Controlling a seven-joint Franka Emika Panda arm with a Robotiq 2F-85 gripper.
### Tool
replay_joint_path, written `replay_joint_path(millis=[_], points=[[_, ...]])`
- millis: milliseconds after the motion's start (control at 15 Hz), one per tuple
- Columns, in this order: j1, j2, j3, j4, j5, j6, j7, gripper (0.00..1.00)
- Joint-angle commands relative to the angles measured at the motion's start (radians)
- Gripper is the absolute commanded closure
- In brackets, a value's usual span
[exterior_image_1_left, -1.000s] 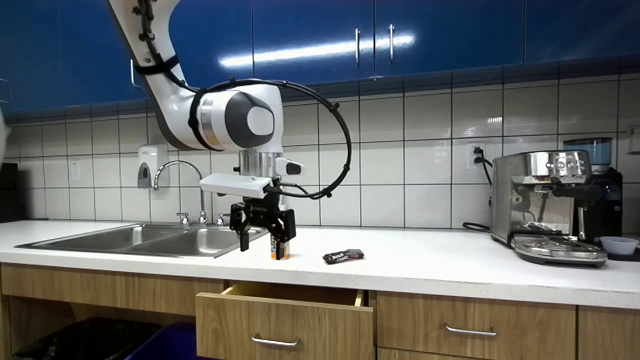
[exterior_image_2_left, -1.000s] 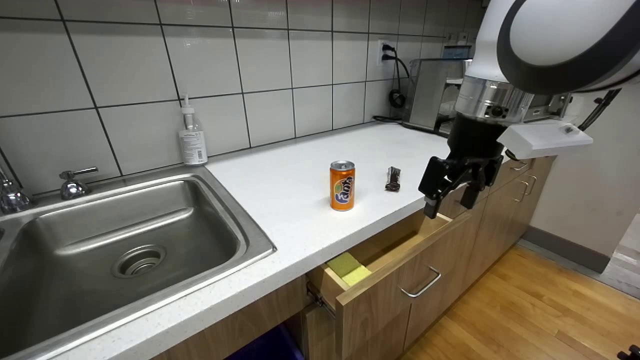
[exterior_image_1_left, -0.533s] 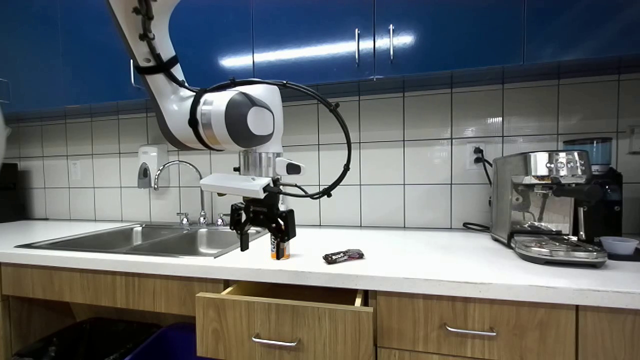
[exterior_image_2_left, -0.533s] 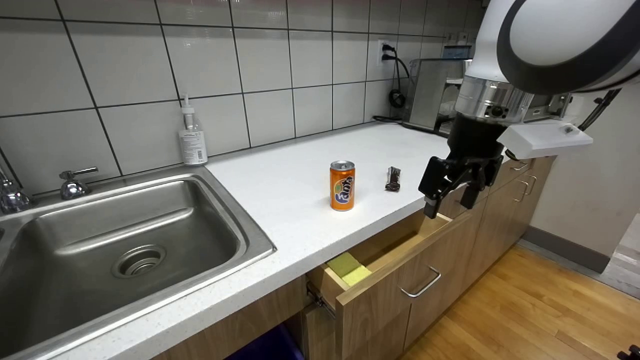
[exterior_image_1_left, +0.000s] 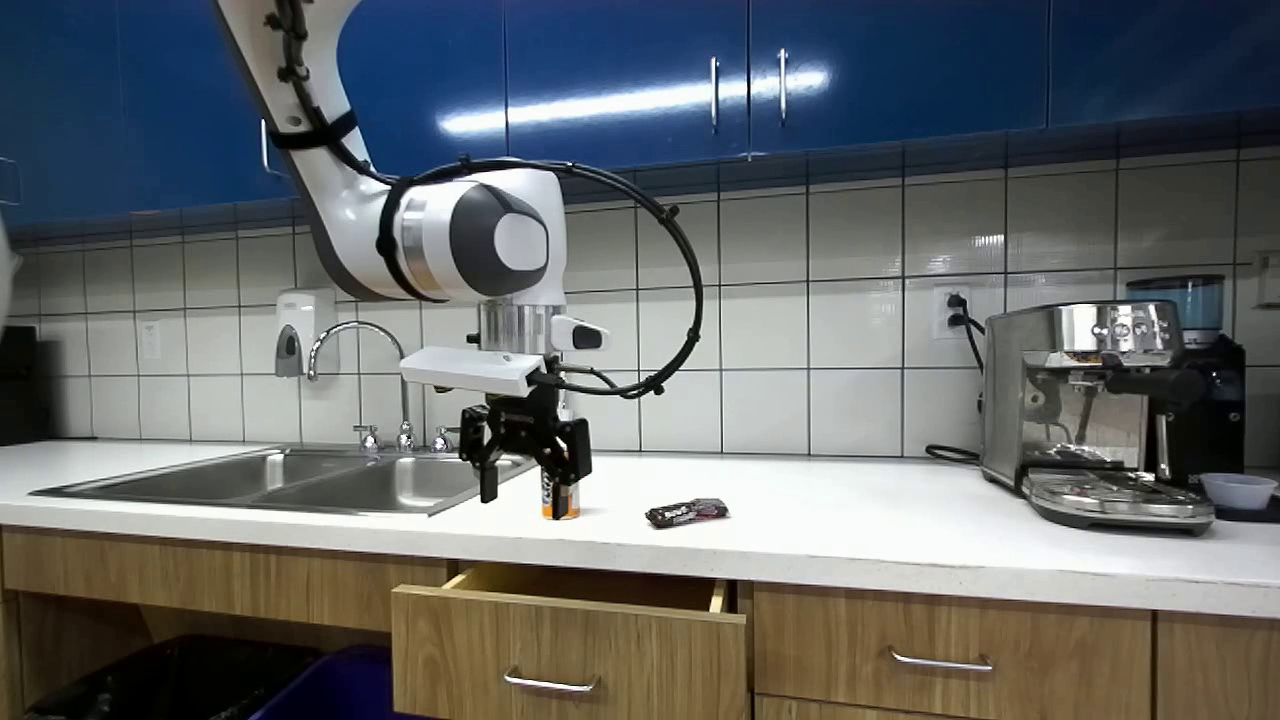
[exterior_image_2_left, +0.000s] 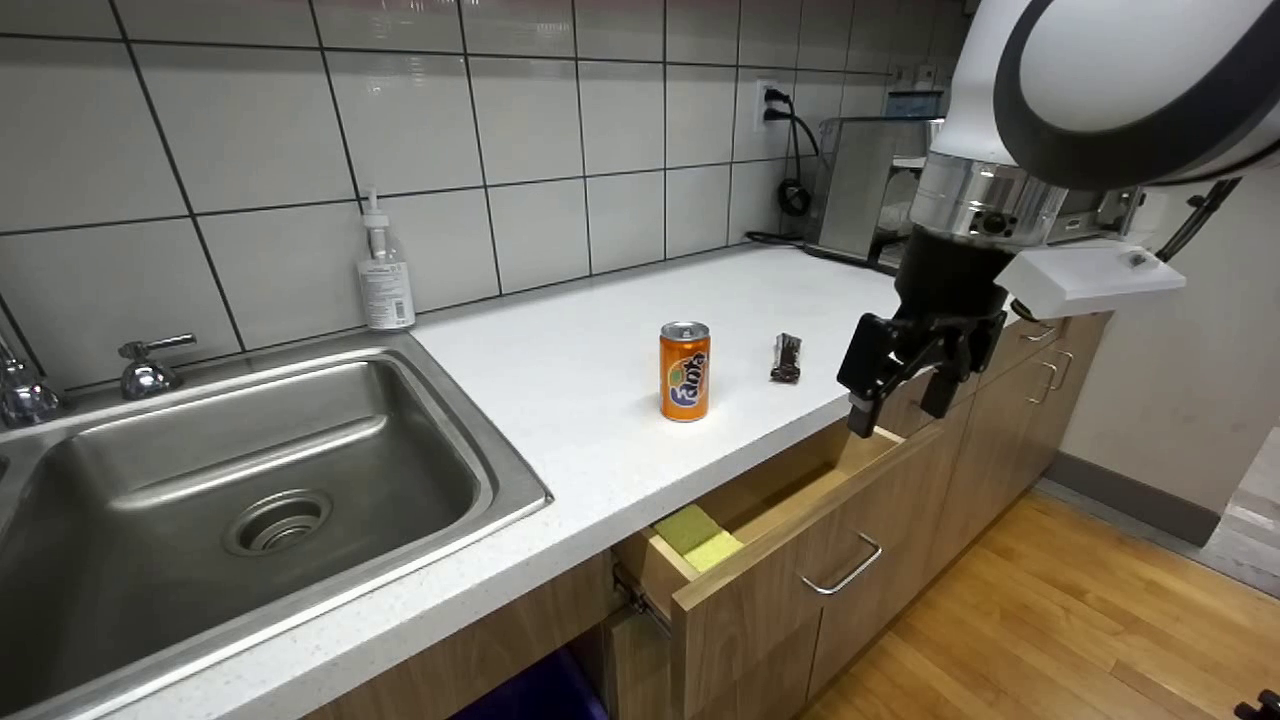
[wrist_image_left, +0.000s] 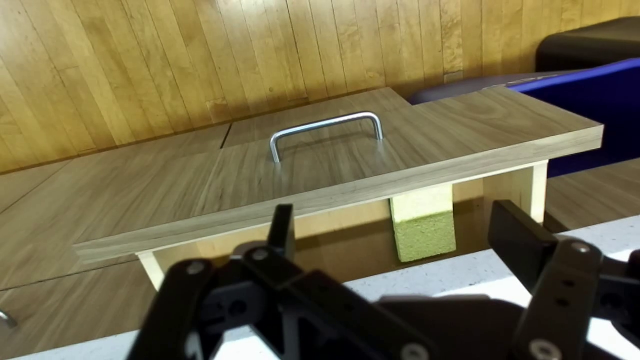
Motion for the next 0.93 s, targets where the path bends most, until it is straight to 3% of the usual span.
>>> replay_joint_path(millis=[0, 200, 867], points=[[-0.029, 0.023, 0.012, 0.035, -0.042, -0.003, -0.039, 0.0], [-0.042, 0.067, 0.007, 0.065, -0.093, 0.023, -0.059, 0.0], [-0.05, 0.26, 0.041, 0.166, -0.068, 0.174, -0.187, 0.0]])
